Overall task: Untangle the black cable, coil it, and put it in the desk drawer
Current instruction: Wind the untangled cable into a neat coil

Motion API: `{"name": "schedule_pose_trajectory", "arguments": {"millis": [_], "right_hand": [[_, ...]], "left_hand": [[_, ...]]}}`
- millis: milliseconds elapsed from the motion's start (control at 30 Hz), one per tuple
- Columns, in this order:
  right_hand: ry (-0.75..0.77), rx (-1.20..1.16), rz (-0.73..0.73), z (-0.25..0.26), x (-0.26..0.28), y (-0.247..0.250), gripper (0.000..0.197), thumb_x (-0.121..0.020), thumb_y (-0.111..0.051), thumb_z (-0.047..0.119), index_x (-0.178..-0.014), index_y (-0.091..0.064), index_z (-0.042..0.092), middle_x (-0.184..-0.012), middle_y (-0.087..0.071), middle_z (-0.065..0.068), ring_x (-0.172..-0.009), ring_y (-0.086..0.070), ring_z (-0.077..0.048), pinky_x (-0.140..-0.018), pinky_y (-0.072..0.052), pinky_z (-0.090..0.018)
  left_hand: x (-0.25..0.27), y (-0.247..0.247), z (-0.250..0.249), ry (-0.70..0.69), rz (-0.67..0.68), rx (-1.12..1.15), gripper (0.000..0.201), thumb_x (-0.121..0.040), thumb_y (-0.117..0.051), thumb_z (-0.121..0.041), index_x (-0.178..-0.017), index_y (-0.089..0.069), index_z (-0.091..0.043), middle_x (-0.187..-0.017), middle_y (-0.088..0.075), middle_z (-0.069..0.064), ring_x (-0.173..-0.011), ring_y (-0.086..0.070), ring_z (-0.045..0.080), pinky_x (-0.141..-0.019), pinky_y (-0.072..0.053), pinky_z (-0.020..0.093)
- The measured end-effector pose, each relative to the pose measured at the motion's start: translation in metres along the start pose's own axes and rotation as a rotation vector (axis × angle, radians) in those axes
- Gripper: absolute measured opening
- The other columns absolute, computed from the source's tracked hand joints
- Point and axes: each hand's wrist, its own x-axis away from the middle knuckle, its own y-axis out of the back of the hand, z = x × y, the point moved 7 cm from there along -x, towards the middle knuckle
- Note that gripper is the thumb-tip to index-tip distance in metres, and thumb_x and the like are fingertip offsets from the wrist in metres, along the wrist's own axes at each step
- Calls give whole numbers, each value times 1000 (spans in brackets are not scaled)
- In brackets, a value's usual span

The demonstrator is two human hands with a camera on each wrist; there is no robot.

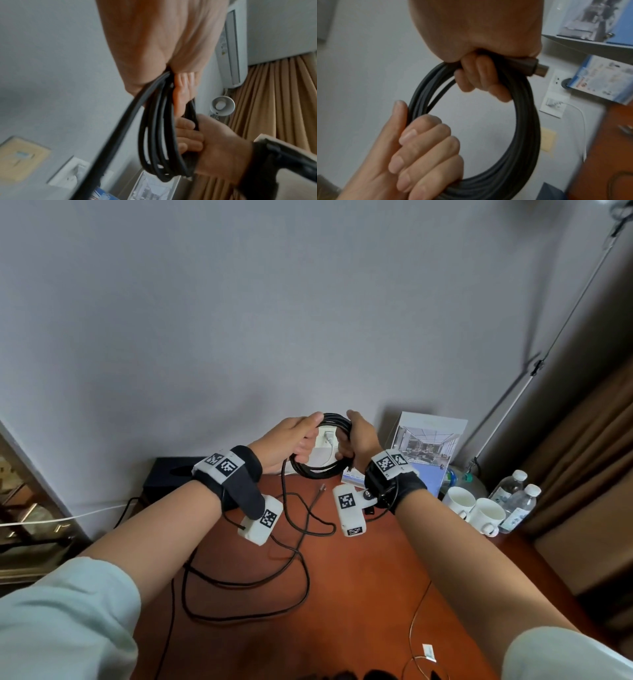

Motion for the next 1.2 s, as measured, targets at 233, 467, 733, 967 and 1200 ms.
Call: {"name": "schedule_pose_trajectory", "arguments": {"millis": [233, 467, 733, 967, 1200], "right_hand": [[222, 492, 140, 30, 23, -15, 48, -102, -29, 37, -59, -38, 18, -31, -41, 3, -41, -38, -22, -50, -38, -27], [232, 425, 5, 31, 19, -10, 50, -92, -44, 38, -48, -44, 14, -35, -44, 8, -40, -35, -16, -50, -35, -27], [97, 5, 21, 15, 13, 2, 40, -93, -35, 21, -54, -35, 15, -34, -33, 7, -33, -18, -12, -46, -29, -26], [184, 488, 112, 30, 28, -11, 51, -94, -40, 29, -46, -41, 12, -31, -41, 4, -32, -34, -17, -45, -34, -24], [159, 425, 74, 24, 25, -7, 44, -89, -50, 30, -48, -41, 14, -35, -41, 9, -36, -29, -13, -47, -31, -25]], "left_hand": [[3, -6, -3, 34, 64, -235, 37, -102, -38, -38, -72, -32, -16, -60, -19, -3, -48, -16, 10, -46, -18, 22], [4, -8, -4, -12, 49, -179, 39, -100, -41, -38, -75, -46, -9, -57, -27, -3, -50, -26, 13, -51, -30, 24], [9, -4, 1, -15, 16, 59, 49, -99, -27, -52, -66, -35, -17, -60, -16, 2, -52, -29, 14, -59, -43, 24], [9, -11, 2, 41, 89, -168, 43, -101, -33, -44, -66, -25, -20, -59, -19, -1, -53, -16, 13, -54, -17, 28], [13, -15, 7, 66, 123, -122, 43, -101, -34, -45, -75, -43, -11, -57, -31, 0, -52, -33, 14, -58, -39, 24]]}}
